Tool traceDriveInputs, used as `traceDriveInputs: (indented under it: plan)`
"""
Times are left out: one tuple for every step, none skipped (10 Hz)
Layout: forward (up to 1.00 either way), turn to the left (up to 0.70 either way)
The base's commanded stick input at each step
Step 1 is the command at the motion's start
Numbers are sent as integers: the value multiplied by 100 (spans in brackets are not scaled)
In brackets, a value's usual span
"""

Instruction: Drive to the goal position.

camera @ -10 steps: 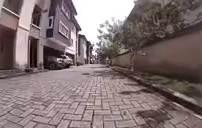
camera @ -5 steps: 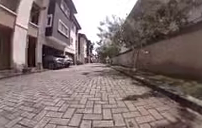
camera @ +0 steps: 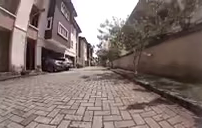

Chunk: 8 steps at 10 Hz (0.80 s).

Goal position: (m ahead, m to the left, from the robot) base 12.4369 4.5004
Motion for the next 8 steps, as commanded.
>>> traceDriveInputs:
  plan:
    - [50, 0]
    - [50, 0]
    - [50, 0]
    - [50, 0]
    - [50, 0]
    - [50, 0]
    - [50, 0]
    - [50, 0]
